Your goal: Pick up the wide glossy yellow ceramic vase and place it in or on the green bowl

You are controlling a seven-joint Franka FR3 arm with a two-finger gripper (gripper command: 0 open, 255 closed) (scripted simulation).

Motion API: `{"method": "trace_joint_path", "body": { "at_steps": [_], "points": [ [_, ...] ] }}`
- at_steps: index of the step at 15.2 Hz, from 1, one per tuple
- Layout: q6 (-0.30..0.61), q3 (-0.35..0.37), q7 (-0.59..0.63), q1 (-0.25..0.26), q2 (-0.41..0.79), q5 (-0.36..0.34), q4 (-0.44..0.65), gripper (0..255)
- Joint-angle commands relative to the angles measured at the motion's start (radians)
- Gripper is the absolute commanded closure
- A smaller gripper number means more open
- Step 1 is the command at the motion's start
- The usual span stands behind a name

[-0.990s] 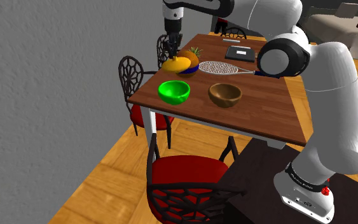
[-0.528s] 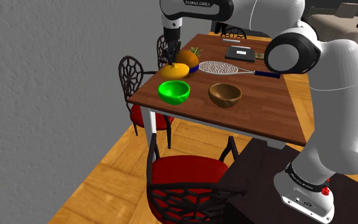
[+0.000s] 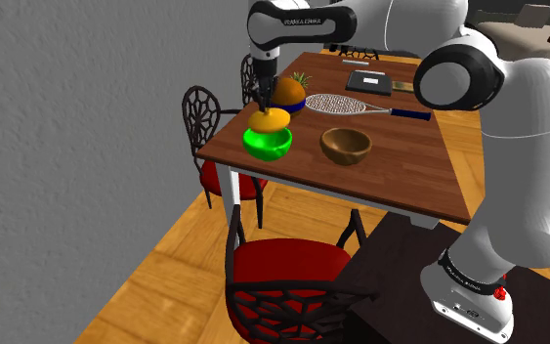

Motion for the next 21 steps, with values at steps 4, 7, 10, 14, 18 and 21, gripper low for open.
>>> {"method": "trace_joint_path", "body": {
  "at_steps": [4,7,10,14,18,21],
  "points": [
    [0.072,0.000,0.002,0.002,-0.006,-0.001,-0.077,255],
    [0.097,0.000,0.003,0.002,-0.007,-0.001,-0.103,255],
    [0.097,0.000,0.003,0.002,-0.006,-0.001,-0.103,255],
    [0.097,0.000,0.003,0.002,-0.007,-0.001,-0.103,0],
    [0.097,0.000,0.003,0.002,-0.007,-0.001,-0.103,0],
    [0.030,0.001,0.003,0.002,-0.007,-0.001,-0.035,0]
  ]
}}
